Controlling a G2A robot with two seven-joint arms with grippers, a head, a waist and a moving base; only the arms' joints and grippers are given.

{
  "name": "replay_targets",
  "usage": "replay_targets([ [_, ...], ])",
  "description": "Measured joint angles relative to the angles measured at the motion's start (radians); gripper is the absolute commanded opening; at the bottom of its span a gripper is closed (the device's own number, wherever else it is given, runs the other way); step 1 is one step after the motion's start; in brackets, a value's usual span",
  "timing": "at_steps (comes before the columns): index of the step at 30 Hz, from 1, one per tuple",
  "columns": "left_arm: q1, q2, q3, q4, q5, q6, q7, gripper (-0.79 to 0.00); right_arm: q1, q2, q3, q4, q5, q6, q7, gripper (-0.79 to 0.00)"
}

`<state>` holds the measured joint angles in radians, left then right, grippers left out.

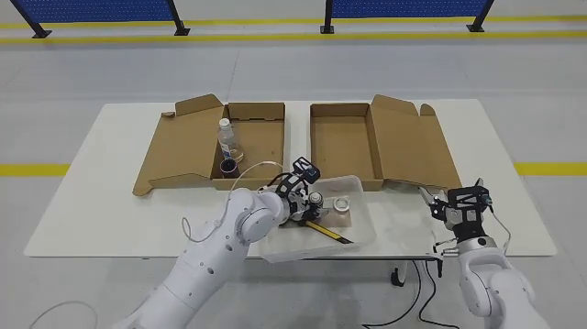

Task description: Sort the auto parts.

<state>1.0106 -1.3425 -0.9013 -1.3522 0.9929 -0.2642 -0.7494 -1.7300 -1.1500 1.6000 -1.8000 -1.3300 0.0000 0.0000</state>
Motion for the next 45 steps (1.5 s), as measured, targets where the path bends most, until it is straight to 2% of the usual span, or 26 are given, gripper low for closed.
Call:
replay_targets([
  [17,-0.006,-0.005,0.014,0.015,0.017,0.007,0.046,-0.357,0.0,0.0,0.0,0.0,0.0,0.0,0.0,0.0],
  [23,-0.01,-0.009,0.023,0.025,0.019,0.004,0.05,-0.453,0.0,0.0,0.0,0.0,0.0,0.0,0.0,0.0],
  [29,-0.013,-0.01,0.027,0.029,0.023,-0.001,0.051,-0.597,0.0,0.0,0.0,0.0,0.0,0.0,0.0,0.0],
  [32,-0.012,-0.01,0.028,0.028,0.026,-0.002,0.052,-0.634,0.0,0.0,0.0,0.0,0.0,0.0,0.0,0.0],
  [36,-0.01,-0.01,0.028,0.025,0.035,-0.003,0.057,-0.785,0.0,0.0,0.0,0.0,0.0,0.0,0.0,0.0],
  [45,0.003,-0.007,0.024,0.003,0.053,-0.003,0.066,-0.785,0.0,0.0,0.0,0.0,0.0,0.0,0.0,0.0],
])
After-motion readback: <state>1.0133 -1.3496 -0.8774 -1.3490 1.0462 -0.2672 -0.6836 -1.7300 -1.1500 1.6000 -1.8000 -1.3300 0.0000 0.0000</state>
